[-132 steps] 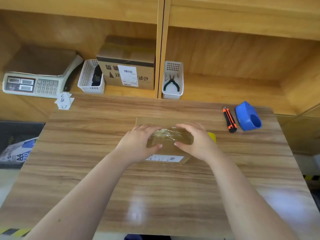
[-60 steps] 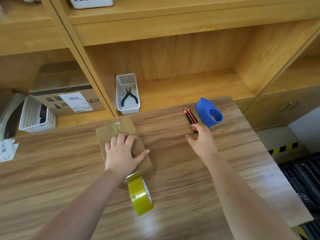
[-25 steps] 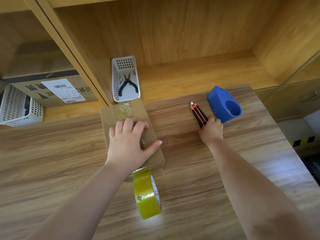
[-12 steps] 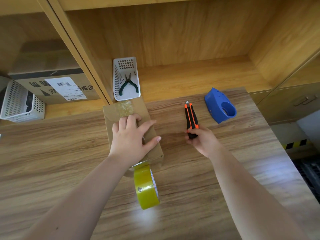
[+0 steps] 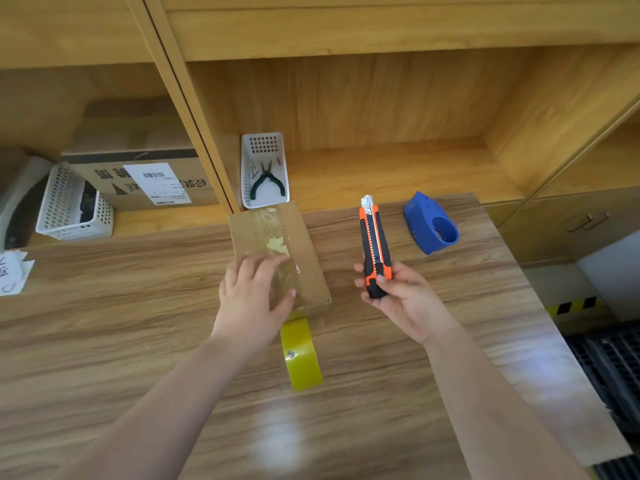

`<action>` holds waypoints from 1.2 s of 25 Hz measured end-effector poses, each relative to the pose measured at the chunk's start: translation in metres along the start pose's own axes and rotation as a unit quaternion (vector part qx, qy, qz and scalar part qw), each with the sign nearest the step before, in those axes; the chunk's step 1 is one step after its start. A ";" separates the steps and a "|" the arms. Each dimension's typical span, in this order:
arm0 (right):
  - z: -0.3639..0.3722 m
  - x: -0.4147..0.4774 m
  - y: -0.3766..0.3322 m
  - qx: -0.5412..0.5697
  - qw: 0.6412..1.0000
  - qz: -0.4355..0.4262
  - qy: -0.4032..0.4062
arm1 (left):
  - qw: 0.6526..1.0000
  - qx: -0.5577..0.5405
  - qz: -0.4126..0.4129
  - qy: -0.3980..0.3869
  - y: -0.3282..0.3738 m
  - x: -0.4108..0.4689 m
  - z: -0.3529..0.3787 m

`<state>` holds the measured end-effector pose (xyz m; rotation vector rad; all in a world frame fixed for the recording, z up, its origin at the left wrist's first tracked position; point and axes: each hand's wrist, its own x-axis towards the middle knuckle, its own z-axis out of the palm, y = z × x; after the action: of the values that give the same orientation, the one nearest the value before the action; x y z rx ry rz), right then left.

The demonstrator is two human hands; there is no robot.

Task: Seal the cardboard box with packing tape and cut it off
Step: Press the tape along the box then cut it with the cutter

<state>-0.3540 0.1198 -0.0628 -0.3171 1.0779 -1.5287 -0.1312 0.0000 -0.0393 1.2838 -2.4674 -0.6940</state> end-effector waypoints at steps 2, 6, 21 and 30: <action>0.009 -0.009 0.004 -0.042 0.999 -0.003 0.008 | 0.999 -0.039 -0.023 0.027 -0.021 -0.022 -0.008; 0.017 -0.020 0.012 -0.084 0.996 -0.009 0.042 | 0.916 -0.329 -0.227 0.033 -0.055 -0.047 -0.008; 0.041 -0.054 0.035 -0.144 0.975 -0.014 0.169 | 0.740 -0.526 -0.412 -0.077 -0.006 -0.091 0.050; 0.054 -0.070 0.042 -0.168 0.975 -0.021 0.142 | 0.842 -0.430 -0.314 -0.089 -0.011 -0.100 0.062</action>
<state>-0.2687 0.1619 -0.0409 -0.3604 1.5714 -1.4549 -0.0941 0.0946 -0.0999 1.6061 -1.3961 -1.8652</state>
